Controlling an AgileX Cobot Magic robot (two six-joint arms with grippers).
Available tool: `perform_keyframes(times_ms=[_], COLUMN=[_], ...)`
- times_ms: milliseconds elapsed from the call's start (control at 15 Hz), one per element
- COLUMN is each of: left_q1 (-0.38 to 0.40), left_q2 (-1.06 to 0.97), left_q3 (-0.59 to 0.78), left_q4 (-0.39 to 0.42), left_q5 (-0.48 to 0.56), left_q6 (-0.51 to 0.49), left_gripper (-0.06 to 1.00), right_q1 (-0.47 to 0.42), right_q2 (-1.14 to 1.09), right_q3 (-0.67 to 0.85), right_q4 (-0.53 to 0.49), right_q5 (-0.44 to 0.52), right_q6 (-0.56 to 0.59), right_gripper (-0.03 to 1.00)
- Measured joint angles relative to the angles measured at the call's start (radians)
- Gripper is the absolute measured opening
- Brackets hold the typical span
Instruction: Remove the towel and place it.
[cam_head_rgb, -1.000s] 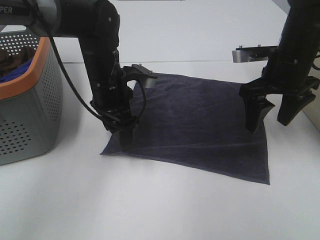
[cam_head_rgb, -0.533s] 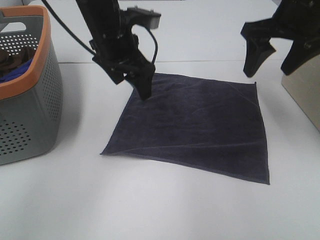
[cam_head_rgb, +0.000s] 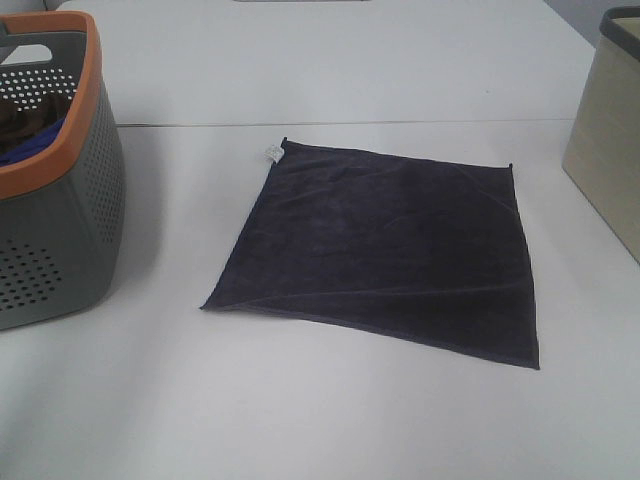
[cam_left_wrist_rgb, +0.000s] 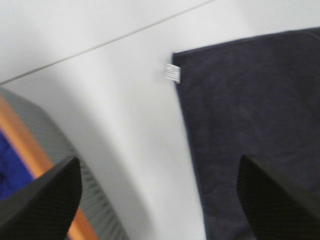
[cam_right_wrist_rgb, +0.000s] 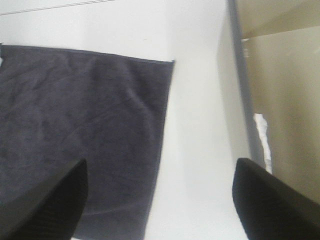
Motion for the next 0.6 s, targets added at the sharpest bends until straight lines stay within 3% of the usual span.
perform_keyframes(times_ms=[200,400,600], left_q1=[0.183,0.252,0.269], left_q2=[-0.068,-0.143,-0.299], left_q3=[0.075,0.148,0.369], left_q4=[0.014,0.017,0.033], left_q5=[0.001,0.0,-0.001], left_q6=[-0.004,-0.006,-0.012], left_gripper=[0.8,0.8,0.8], right_q1=[-0.037,-0.037,-0.037], right_q2=[-0.036,-0.102,-0.278], right_q3=[0.03,0.089,0.244], right_q4=[-0.069,-0.084,-0.136], right_q5=[0.0,0.0,-0.001], right_q6=[0.0,-0.007,-0.022], right_gripper=[0.71,0.71,0.71])
